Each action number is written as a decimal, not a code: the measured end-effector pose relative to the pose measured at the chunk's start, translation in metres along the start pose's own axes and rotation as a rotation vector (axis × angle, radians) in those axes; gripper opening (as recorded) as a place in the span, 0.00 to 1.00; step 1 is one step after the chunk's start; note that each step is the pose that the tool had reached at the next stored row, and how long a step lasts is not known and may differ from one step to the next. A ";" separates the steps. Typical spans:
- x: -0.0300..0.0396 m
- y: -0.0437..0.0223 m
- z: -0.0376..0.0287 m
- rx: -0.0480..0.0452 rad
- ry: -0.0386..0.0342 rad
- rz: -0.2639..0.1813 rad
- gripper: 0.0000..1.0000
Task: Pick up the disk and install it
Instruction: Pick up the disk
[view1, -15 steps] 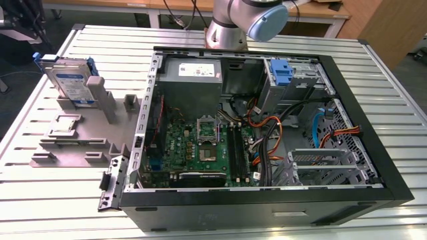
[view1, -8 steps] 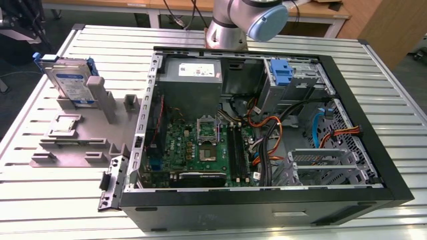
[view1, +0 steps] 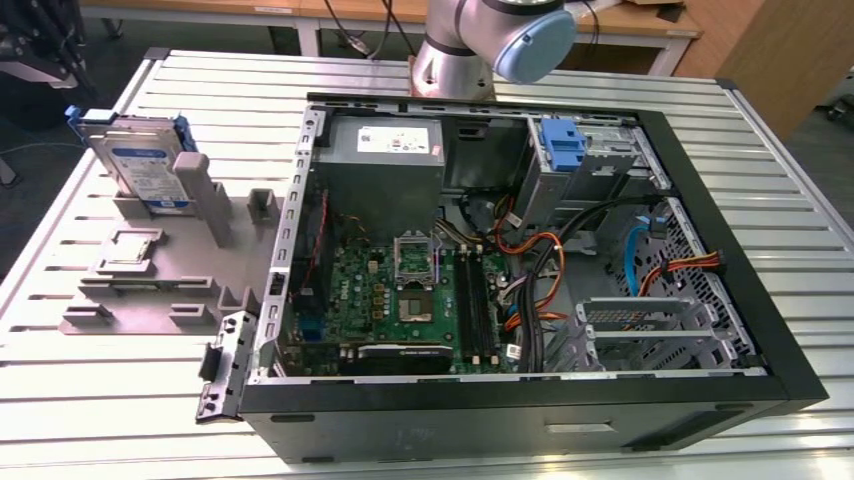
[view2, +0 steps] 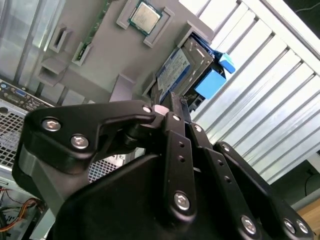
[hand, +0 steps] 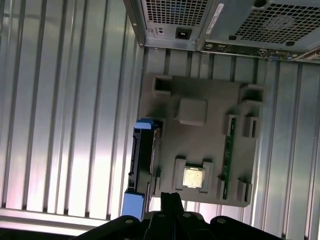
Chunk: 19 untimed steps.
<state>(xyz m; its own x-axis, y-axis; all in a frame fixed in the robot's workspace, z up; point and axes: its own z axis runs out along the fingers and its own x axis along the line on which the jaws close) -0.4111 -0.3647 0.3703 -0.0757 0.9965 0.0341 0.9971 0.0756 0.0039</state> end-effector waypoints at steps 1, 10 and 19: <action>0.0003 0.0000 0.0009 0.0025 0.0003 0.003 0.10; 0.0036 0.0002 0.0091 0.0162 0.0013 0.045 0.10; 0.0137 -0.0067 0.0132 0.0157 0.0013 0.058 0.10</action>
<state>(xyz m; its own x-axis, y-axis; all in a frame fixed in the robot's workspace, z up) -0.4188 -0.3512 0.3575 -0.0173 0.9992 0.0351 0.9997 0.0178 -0.0139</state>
